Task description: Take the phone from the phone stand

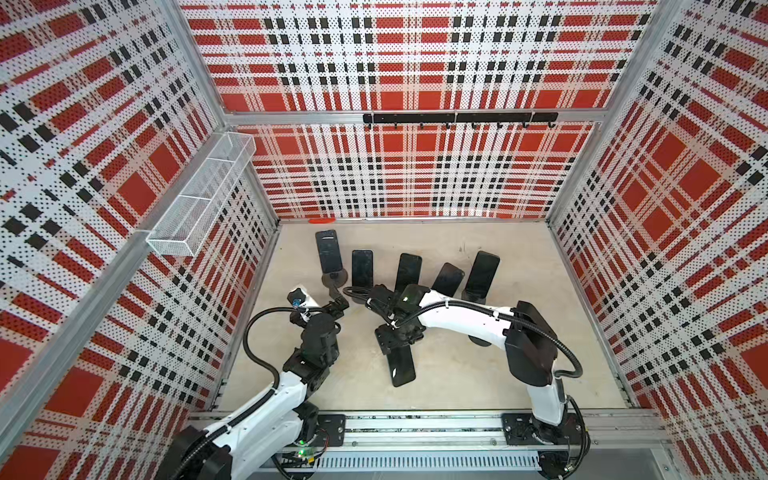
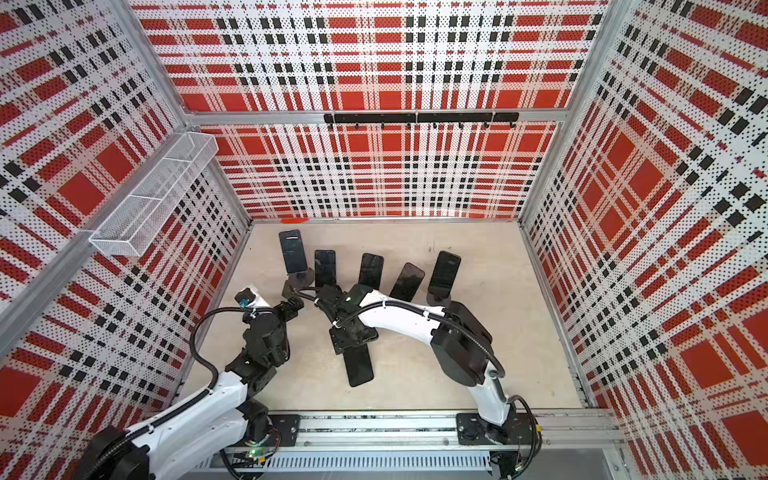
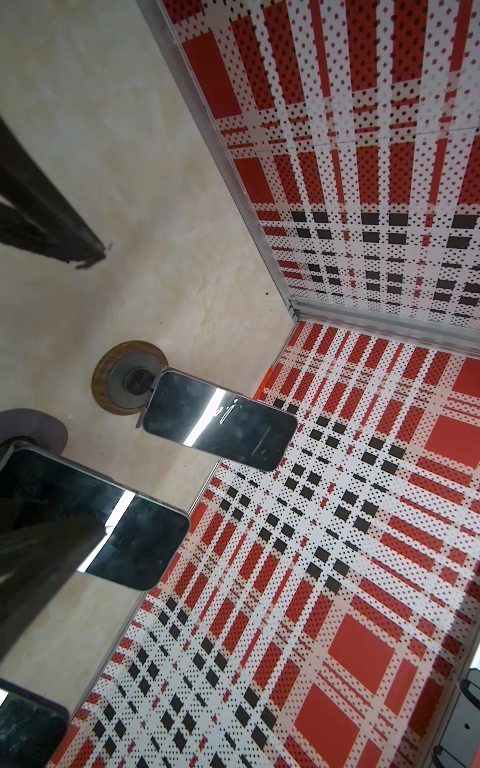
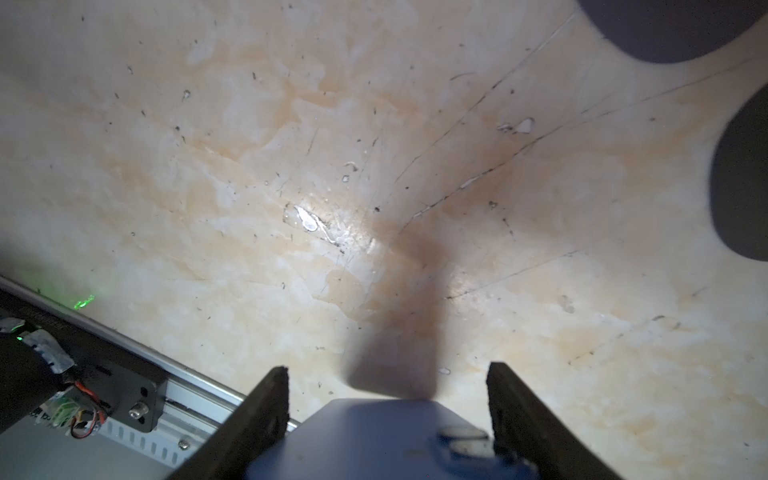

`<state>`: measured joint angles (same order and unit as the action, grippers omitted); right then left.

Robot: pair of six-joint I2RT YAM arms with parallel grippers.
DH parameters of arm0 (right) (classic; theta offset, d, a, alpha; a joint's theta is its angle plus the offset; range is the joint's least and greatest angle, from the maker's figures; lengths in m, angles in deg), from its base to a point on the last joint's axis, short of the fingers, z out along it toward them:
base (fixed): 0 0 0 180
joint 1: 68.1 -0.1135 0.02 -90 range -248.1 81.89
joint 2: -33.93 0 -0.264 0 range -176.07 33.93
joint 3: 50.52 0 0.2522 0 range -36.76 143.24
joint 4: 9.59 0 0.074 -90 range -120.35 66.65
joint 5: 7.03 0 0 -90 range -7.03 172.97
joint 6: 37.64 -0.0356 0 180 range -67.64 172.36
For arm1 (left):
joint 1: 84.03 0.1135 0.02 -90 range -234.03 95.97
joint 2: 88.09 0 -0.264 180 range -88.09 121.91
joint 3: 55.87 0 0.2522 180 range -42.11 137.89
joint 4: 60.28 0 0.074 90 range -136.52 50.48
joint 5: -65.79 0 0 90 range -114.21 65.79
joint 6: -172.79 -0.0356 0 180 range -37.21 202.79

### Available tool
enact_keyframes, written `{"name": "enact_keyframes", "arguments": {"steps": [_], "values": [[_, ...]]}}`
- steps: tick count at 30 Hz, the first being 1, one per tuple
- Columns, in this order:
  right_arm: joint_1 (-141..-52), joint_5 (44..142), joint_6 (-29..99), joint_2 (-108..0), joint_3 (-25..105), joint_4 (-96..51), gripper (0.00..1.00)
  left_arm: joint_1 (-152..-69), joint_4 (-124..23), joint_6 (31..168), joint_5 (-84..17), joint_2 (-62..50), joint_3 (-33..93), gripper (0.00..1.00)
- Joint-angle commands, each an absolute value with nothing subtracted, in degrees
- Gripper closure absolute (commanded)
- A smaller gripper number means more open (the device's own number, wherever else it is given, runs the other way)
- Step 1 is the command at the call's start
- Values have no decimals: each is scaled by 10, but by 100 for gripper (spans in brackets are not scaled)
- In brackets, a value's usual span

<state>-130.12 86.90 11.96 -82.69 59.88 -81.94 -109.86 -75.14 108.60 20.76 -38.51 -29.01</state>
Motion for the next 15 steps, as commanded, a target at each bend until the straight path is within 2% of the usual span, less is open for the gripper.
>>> {"name": "enact_keyframes", "arguments": {"steps": [1,15], "values": [[-1316,891,105,-851,620,-809,32,-1081,-749,1107,183,-394,-303,2],[-1335,884,46,-914,633,-811,31,-1060,-764,1122,145,-390,-317,2]]}}
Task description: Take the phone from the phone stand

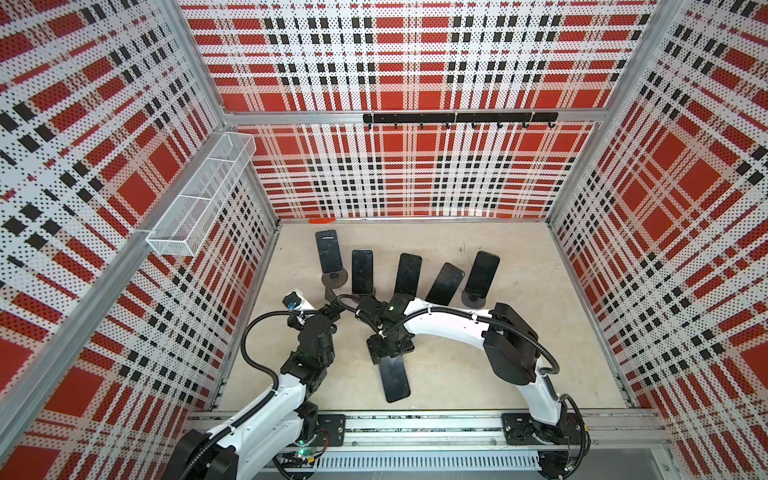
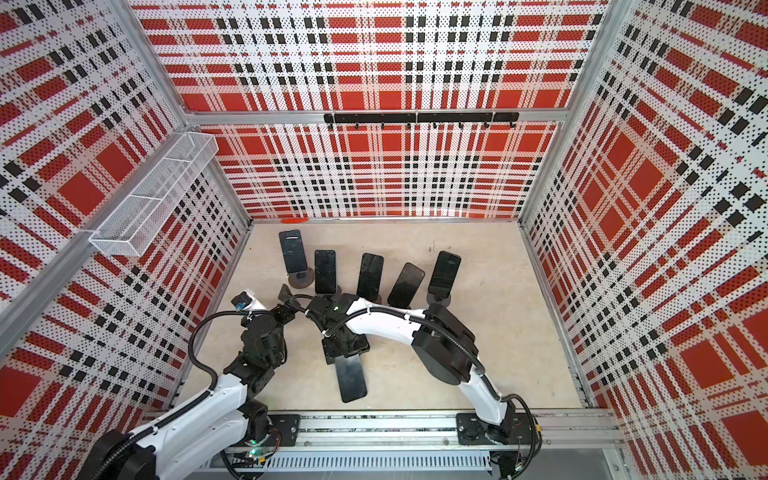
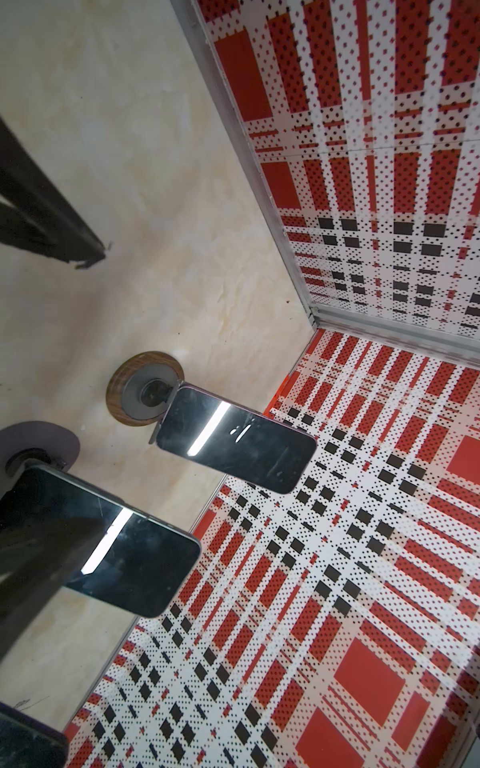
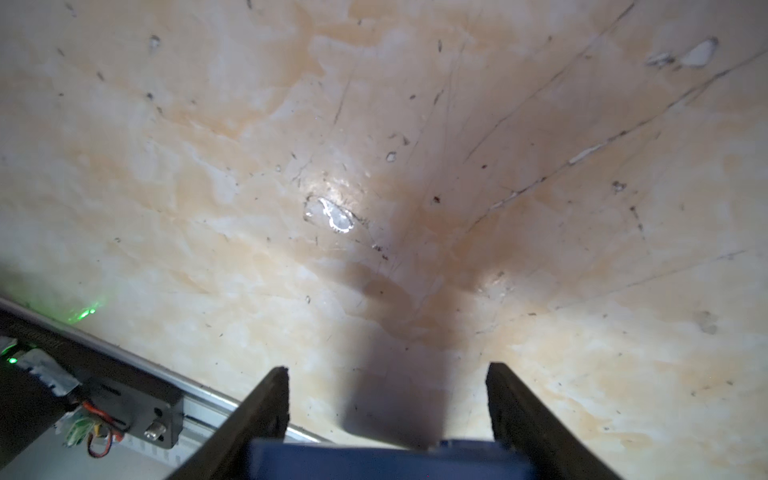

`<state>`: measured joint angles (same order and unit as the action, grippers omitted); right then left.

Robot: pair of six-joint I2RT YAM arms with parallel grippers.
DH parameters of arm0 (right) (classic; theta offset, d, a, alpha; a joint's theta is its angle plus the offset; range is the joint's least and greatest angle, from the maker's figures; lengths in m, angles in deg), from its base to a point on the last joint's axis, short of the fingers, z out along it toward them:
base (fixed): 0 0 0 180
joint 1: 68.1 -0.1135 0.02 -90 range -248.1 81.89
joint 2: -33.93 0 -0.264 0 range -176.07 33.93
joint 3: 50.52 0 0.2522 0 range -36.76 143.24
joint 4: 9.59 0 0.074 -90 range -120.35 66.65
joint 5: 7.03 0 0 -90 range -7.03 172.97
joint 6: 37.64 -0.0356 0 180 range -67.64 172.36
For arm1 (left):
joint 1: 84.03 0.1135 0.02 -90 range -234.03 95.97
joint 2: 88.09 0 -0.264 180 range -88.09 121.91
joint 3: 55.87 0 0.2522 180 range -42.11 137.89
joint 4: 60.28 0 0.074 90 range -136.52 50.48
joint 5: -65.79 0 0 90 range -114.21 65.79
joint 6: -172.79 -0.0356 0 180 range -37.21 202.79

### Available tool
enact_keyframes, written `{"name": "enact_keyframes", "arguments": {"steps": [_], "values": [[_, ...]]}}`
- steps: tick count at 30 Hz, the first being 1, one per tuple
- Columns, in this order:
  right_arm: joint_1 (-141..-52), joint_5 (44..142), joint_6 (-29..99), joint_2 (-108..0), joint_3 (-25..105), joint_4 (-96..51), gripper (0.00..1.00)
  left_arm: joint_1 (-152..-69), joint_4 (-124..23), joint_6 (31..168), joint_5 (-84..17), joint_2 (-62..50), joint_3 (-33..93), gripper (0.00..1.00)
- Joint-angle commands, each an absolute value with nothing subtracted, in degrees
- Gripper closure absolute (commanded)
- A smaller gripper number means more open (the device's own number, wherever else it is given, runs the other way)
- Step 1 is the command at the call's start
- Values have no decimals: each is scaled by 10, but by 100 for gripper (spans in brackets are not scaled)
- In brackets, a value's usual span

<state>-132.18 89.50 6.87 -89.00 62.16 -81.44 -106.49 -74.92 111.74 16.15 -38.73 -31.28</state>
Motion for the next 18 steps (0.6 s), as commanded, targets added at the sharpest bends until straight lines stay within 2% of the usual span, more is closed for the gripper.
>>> {"name": "enact_keyframes", "arguments": {"steps": [1,18], "values": [[-1337,885,44,-916,632,-809,31,-1060,-764,1121,145,-391,-317,2],[-1359,853,-15,-942,607,-780,30,-1060,-775,1114,119,-394,-321,2]]}}
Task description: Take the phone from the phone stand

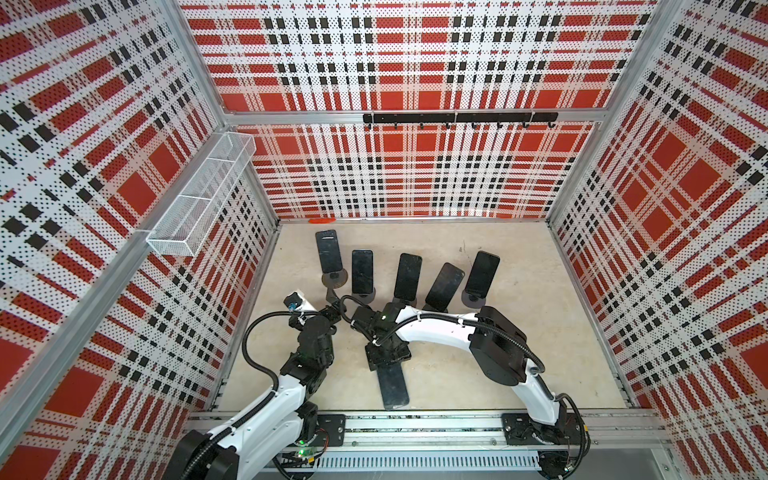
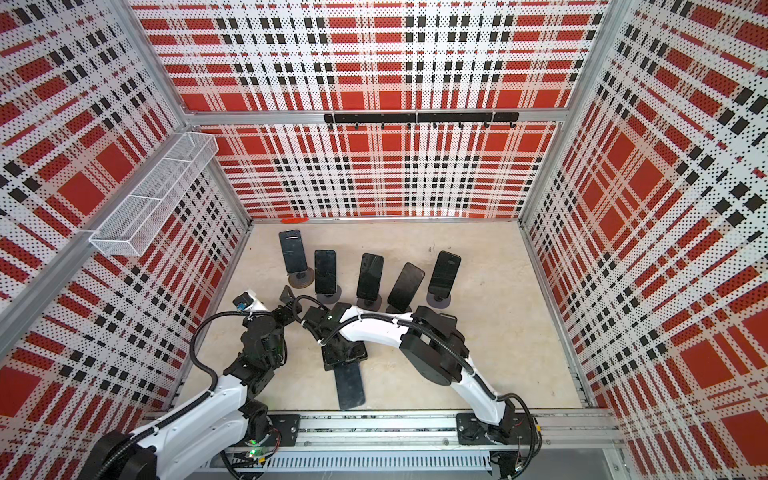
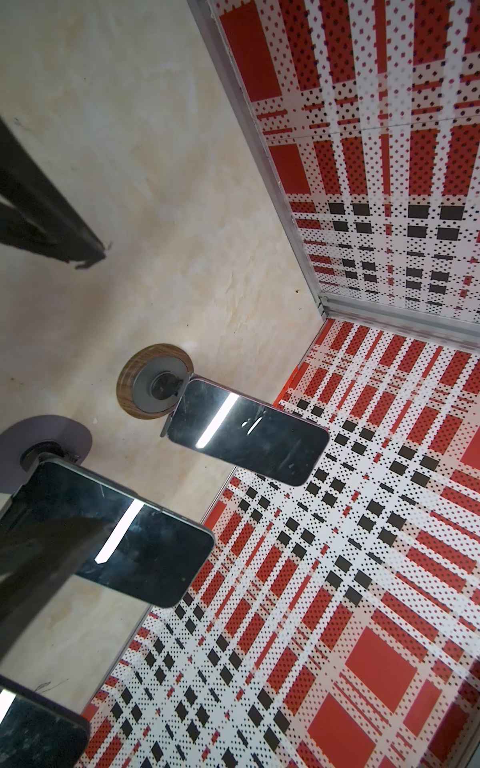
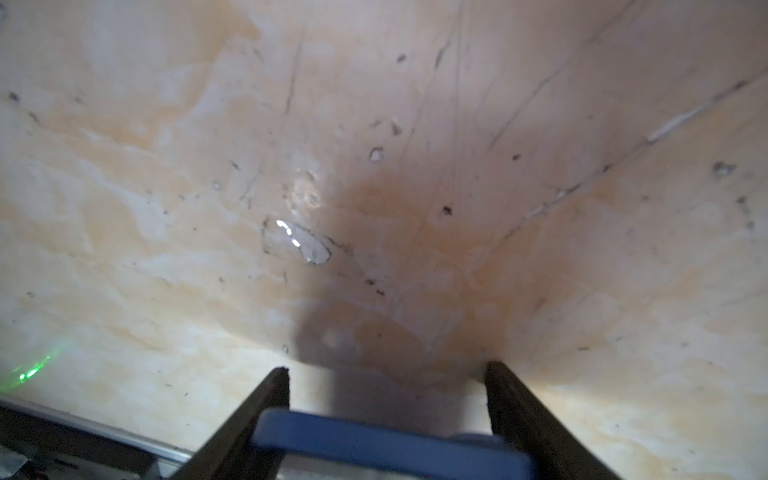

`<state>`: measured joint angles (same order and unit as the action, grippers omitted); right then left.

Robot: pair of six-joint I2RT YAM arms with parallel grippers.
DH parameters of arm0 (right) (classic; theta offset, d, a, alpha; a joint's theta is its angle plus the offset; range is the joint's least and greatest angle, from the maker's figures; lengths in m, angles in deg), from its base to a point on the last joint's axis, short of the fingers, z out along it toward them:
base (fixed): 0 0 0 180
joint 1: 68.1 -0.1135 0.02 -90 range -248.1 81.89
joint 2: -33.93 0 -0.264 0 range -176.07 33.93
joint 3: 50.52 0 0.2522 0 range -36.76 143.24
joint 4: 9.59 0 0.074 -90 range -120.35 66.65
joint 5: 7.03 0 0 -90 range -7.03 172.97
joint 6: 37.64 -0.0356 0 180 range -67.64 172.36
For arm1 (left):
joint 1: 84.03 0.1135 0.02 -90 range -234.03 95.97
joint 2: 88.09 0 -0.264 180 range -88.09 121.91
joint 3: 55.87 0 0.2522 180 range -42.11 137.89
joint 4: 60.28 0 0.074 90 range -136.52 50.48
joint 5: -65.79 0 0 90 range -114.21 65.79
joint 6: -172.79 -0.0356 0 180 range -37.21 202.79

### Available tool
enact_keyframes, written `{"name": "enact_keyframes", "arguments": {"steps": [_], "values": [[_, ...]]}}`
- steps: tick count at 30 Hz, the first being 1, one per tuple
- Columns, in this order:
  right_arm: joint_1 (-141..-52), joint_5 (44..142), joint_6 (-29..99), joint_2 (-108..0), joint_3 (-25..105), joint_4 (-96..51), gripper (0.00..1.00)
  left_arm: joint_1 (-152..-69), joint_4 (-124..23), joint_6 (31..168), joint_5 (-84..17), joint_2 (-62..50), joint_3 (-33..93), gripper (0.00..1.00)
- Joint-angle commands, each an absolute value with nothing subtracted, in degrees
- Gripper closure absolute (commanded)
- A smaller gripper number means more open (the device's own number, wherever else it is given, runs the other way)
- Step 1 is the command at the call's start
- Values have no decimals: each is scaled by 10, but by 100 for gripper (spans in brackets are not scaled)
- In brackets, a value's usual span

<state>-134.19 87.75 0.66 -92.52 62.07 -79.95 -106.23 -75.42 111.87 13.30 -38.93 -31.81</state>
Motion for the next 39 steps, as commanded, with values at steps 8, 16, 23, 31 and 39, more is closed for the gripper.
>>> {"name": "enact_keyframes", "arguments": {"steps": [8,16,23,31,39], "values": [[-1359,858,-32,-941,573,-742,29,-1060,-781,1116,118,-392,-323,2],[-1359,830,-44,-928,570,-750,26,-1060,-783,1113,116,-399,-325,2],[-1344,875,-101,-927,540,-727,25,-1060,-786,1112,116,-403,-328,2],[-1345,869,-170,-936,560,-768,25,-1060,-786,1110,110,-410,-329,2],[-1345,881,-185,-949,562,-773,25,-1060,-785,1108,107,-418,-330,2]]}}
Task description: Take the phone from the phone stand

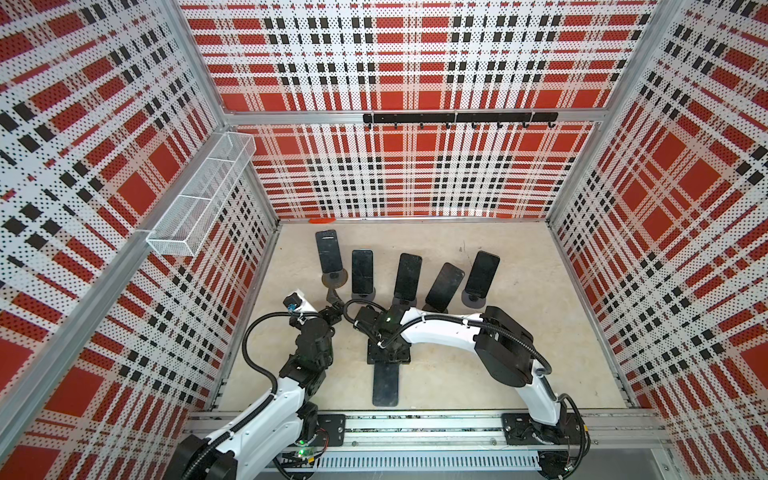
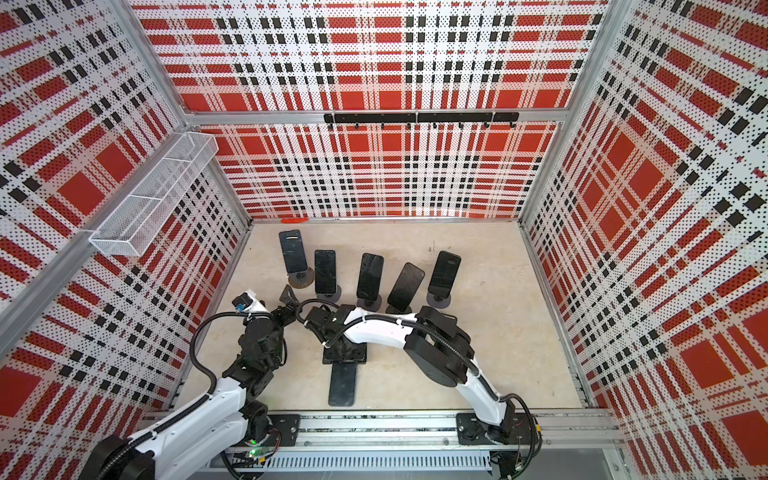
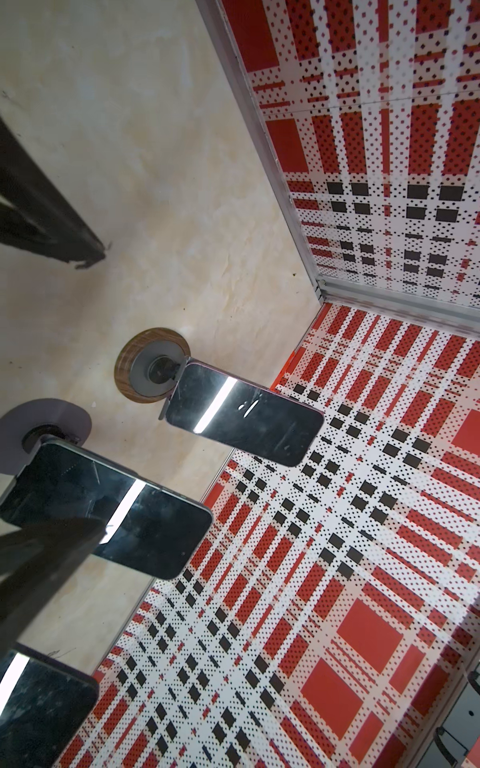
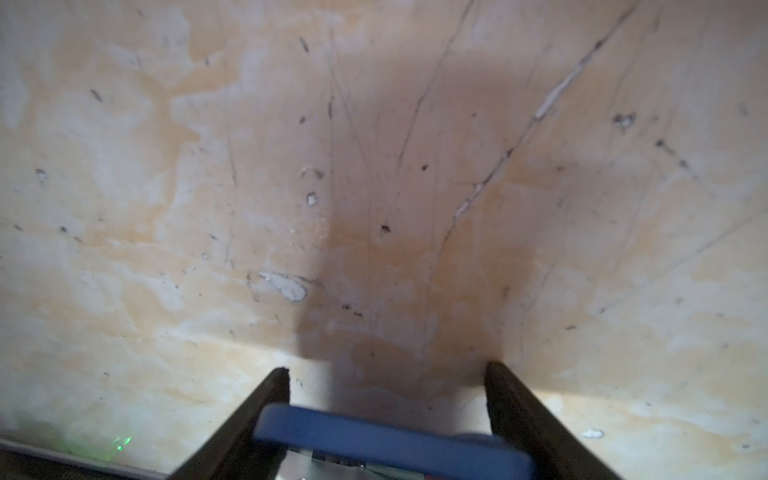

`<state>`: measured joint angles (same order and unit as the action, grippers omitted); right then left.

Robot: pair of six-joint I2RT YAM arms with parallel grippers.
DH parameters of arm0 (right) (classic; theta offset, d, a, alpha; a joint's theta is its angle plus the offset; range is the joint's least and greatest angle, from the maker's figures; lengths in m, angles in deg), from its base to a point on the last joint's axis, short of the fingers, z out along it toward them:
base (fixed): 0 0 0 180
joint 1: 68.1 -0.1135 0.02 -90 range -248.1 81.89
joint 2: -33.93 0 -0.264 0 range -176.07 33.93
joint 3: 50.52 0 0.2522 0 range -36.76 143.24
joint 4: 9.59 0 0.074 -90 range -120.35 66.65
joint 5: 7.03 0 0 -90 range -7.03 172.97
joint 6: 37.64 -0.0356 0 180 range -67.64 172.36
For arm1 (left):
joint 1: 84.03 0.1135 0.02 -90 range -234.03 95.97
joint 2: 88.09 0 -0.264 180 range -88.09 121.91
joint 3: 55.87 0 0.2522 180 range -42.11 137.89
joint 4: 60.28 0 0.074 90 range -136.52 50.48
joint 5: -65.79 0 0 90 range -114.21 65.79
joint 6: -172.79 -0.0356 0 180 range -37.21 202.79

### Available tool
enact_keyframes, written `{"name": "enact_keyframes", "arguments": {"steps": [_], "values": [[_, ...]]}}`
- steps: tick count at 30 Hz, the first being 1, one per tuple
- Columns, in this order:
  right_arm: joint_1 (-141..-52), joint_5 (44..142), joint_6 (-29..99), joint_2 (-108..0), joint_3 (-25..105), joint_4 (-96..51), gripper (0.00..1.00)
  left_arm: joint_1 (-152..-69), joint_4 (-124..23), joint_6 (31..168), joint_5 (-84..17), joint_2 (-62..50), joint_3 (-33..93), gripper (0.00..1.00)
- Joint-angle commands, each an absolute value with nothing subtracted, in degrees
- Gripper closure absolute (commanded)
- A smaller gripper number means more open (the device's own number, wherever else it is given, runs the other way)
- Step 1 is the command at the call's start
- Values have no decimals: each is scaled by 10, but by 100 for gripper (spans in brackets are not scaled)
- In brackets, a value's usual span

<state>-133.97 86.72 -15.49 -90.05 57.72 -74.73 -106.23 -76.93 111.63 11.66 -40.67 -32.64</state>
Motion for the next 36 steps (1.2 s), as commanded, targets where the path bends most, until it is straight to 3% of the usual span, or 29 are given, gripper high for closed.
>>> {"name": "enact_keyframes", "arguments": {"steps": [1,22,26,28,36], "values": [[-1345,882,-184,-950,566,-776,25,-1060,-782,1108,115,-423,-331,2],[-1345,858,-177,-941,567,-788,20,-1060,-789,1107,138,-448,-350,2],[-1348,813,-169,-923,590,-809,19,-1061,-790,1109,138,-427,-344,2],[-1347,789,-167,-905,594,-811,12,-1061,-789,1104,133,-418,-338,2],[-1346,671,-153,-837,620,-843,8,-1064,-800,1094,121,-416,-339,2]]}}
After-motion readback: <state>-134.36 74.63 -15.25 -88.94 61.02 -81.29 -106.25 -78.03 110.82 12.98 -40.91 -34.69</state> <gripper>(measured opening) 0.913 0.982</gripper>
